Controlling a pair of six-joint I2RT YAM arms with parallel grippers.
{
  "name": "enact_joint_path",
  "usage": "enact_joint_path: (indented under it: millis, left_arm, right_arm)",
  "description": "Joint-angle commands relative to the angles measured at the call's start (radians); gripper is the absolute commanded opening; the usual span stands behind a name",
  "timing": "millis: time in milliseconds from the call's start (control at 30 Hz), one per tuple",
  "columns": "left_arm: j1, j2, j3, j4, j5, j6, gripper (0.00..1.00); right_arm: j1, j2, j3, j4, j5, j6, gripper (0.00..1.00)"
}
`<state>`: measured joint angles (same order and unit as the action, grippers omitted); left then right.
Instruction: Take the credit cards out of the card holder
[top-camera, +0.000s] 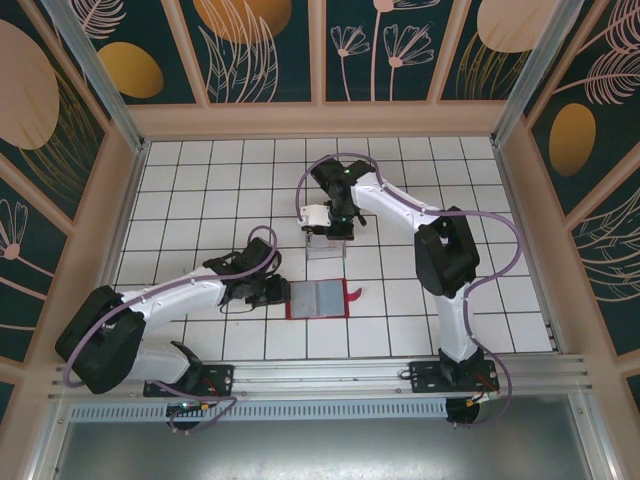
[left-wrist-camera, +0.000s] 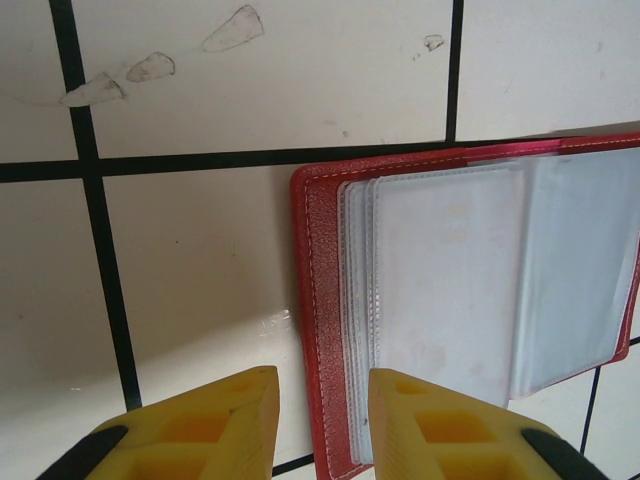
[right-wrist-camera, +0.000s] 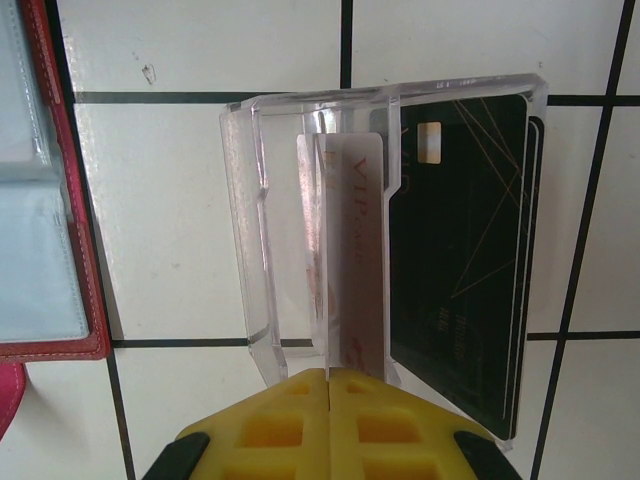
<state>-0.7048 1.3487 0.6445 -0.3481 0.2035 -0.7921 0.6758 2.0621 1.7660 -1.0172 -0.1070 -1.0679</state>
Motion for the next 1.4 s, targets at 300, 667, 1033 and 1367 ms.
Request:
enact_joint_path:
  millis: [300,667,1033,1367]
  left_arm:
    - [0.002,-0.029,-0.017,-0.017,-0.01,-0.018,0.31]
    - [0.005,-0.038,-0.014,-0.018,-0.029,-0.014,0.31]
    - [0.028,-0.039,-0.003,-0.009,-0.059,-0.003,0.32]
    - [0.048,-0.025,0.034,-0.011,-0.092,0.008,0.31]
  right_arm:
    - [0.004,0.025,0.002,-0.003,-0.026,-0.007,0.11]
    - [0.003,-0.098,-0.075,0.12,0.0,0.062,0.23]
    - [0.009,-0.263,-0.308,0.396,-0.112,0.691,0.21]
    - [0.089,-0.379,-0.56,0.558,-0.075,1.458,0.14]
